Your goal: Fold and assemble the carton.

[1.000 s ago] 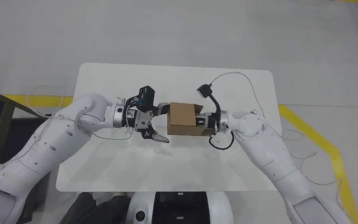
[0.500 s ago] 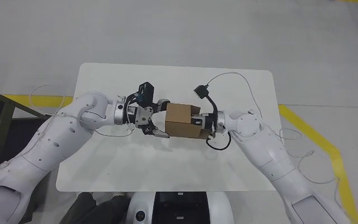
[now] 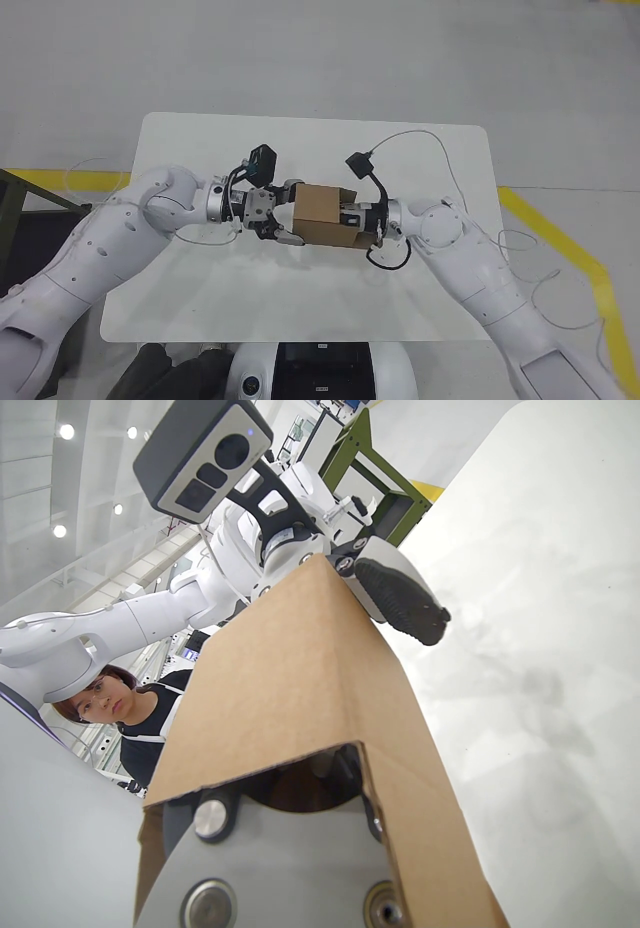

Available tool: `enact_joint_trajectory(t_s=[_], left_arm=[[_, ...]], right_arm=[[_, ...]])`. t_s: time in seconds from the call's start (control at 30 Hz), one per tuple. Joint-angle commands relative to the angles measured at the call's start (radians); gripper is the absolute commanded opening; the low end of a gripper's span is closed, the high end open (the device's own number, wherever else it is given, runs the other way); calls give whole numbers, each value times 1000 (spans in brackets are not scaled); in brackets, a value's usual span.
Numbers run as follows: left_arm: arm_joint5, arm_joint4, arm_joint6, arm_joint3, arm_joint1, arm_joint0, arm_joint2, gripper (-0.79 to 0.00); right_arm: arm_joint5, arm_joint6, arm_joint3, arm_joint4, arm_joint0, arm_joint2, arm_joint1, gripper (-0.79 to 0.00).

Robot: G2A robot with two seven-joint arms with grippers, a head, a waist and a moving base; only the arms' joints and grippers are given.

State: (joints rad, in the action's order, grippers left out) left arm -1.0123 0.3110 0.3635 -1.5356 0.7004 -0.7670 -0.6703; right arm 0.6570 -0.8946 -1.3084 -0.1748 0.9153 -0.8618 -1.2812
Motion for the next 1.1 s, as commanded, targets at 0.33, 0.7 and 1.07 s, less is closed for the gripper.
enact_joint_trajectory(t_s=[0.33,0.7,1.07], left_arm=[[0,-88,78,-3,2,24,6,-123],[0,30,-15,-31,-4,-15,-28,-326],[0,66,-67,-37,-12,-33,-37,-326]], right_arm=[[8,6,-12,9,7,1,1,-785],[10,-4,-6,-23,4,1,0,-785],[13,-1,0,-36,0,-3,0,-785]])
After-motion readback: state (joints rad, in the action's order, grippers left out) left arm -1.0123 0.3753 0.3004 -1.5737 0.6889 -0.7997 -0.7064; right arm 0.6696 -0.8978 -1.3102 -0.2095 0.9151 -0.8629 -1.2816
